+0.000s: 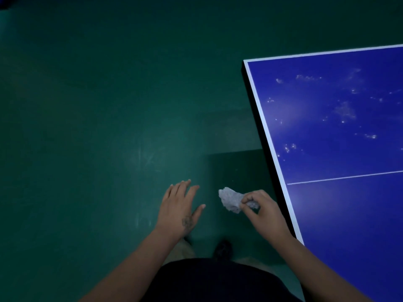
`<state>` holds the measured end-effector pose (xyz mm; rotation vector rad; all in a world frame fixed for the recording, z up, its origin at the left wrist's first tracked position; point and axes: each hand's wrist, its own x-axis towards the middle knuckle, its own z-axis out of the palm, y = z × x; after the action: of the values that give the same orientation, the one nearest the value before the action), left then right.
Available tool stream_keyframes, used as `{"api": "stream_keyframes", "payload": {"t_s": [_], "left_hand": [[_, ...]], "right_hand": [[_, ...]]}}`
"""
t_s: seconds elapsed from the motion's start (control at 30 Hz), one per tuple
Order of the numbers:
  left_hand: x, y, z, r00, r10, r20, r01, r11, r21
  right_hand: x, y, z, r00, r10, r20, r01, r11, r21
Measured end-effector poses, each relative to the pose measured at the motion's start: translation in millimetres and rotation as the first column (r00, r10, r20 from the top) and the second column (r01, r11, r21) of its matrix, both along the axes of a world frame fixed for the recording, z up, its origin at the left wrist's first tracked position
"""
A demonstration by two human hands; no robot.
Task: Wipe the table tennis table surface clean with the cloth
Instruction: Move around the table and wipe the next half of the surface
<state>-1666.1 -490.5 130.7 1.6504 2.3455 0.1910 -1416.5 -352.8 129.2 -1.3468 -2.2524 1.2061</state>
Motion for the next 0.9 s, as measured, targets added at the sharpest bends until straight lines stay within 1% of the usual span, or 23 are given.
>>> {"api": "stream_keyframes", "payload": {"t_s": [0.23,0.33,0.43,0.57,0.67,0.8,0.9], "left_hand": [[-91.4,83.5,-15.7,0.997,-0.073,0.025,0.072,0.997,0.037],[-140.0,121.8,-18.9,0.99,-0.138,0.015,0.137,0.989,0.047],[-187.4,156.6,-18.4,0.978,-0.209,0.0,0.209,0.977,0.042],[-245.7,201.4,-16.8,0.95,-0.311,-0.015,0.311,0.949,0.05],[-275.7,236.0,-14.1,0.948,-0.319,-0.015,0.319,0.946,0.063],[-302.2,288.3,-14.4,0.951,-0.31,0.008,0.308,0.946,0.104],[-318.1,335.7,-18.8,0.947,-0.321,-0.008,0.32,0.943,0.086]], "right_hand": [[-78.3,64.9,-13.2,0.998,-0.056,0.027,0.055,0.998,0.011],[-122.1,88.2,-11.8,0.995,-0.095,0.027,0.094,0.995,0.03],[-164.8,113.3,-7.4,0.988,-0.145,0.052,0.144,0.989,0.015],[-219.6,144.7,-1.0,0.979,-0.203,0.017,0.202,0.978,0.045],[-248.5,167.9,3.2,0.972,-0.234,-0.005,0.234,0.971,0.047],[-274.0,209.7,0.7,0.977,-0.215,0.006,0.214,0.974,0.076],[-288.6,256.7,-5.4,0.974,-0.228,0.007,0.227,0.97,0.085]]}}
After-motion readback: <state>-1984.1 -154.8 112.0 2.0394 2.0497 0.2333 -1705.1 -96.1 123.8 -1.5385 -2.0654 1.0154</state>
